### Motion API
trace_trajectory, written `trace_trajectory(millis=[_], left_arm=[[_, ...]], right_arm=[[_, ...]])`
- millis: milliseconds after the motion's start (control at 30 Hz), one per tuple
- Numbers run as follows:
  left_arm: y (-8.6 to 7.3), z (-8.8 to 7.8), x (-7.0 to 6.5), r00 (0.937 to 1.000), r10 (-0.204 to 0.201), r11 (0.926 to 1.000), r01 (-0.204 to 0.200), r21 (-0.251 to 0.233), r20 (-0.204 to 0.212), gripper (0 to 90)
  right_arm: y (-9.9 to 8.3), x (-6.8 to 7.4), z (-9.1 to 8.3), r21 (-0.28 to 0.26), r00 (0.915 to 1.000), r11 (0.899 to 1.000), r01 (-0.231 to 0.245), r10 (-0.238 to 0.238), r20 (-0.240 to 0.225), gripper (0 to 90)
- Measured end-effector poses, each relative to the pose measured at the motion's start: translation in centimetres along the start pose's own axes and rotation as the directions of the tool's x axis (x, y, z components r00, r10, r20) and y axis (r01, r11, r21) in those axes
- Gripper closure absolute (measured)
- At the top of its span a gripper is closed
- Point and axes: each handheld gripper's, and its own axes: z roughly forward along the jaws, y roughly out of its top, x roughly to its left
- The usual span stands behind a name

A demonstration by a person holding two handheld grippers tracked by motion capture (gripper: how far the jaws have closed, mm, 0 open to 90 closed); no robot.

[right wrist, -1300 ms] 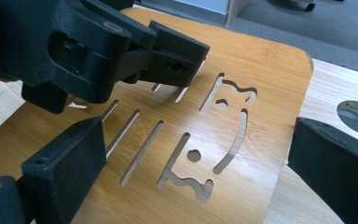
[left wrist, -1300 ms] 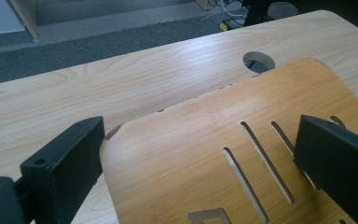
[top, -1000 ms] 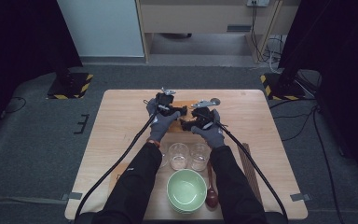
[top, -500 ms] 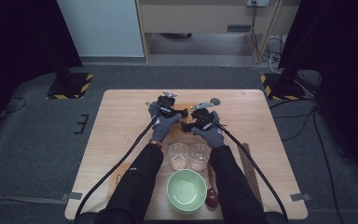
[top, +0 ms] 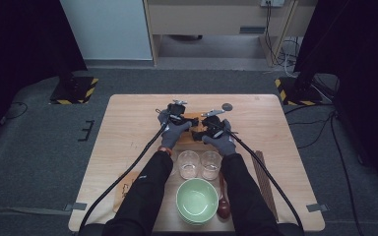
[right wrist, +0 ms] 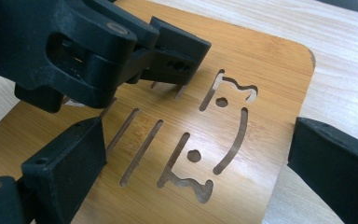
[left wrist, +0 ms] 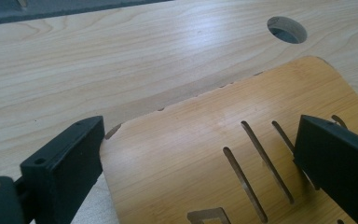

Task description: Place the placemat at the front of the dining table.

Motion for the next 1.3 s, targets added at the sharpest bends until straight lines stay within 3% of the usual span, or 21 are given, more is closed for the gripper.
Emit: trace_trajectory(millis=[533,1300], left_arm=[[-0.7,1.1,0.6,0.9994,-0.032,0.9967,0.031,0.075,0.012,2.3],[-1.4,1.9,1.0,0.9987,-0.044,0.9923,0.04,0.117,0.027,2.2]], right_arm=[[-0.5,-0.1,1.1,0.046,0.9994,0.999,-0.028,0.029,-0.019,4.6],[-0.9,-0.1,1.9,0.093,0.9984,0.995,-0.044,0.047,-0.032,4.6]])
